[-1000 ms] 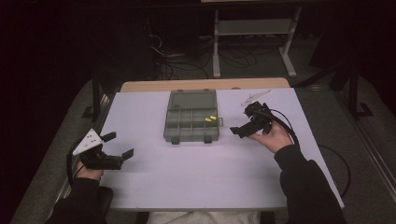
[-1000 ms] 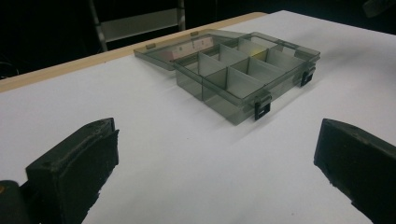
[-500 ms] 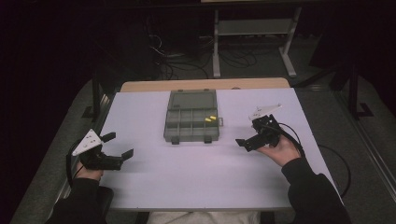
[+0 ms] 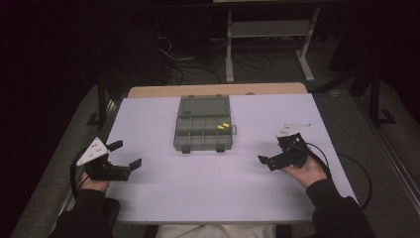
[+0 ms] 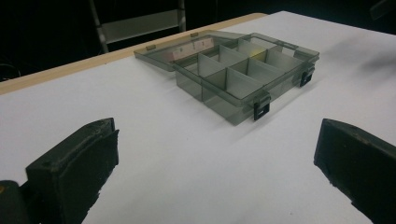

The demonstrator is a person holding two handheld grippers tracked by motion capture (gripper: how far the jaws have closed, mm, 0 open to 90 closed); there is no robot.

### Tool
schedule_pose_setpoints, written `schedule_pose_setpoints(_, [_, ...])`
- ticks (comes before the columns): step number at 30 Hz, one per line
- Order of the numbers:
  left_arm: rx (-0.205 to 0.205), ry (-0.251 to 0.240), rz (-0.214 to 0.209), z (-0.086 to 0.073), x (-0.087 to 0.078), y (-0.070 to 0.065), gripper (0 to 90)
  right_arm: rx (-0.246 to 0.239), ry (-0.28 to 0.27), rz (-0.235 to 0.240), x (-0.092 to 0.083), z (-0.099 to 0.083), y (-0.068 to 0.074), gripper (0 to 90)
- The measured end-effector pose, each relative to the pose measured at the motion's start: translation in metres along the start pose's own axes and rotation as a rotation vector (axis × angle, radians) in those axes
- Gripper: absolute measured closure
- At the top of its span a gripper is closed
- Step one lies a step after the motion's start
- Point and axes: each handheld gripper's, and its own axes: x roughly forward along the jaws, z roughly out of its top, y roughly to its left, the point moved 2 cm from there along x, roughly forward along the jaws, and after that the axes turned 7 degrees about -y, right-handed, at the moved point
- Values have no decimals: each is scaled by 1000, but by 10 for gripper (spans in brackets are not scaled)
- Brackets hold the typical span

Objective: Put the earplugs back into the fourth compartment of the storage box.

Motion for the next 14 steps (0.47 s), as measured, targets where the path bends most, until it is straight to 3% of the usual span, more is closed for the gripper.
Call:
schedule_pose_setpoints(8, [2,0,-5,0,0,0,0,30,-40,-18,-14,-18,1,0])
schedule_pose_setpoints(14, [4,4,-13,0,1,-1,0,70,-110,-22,-29,-25,4,0])
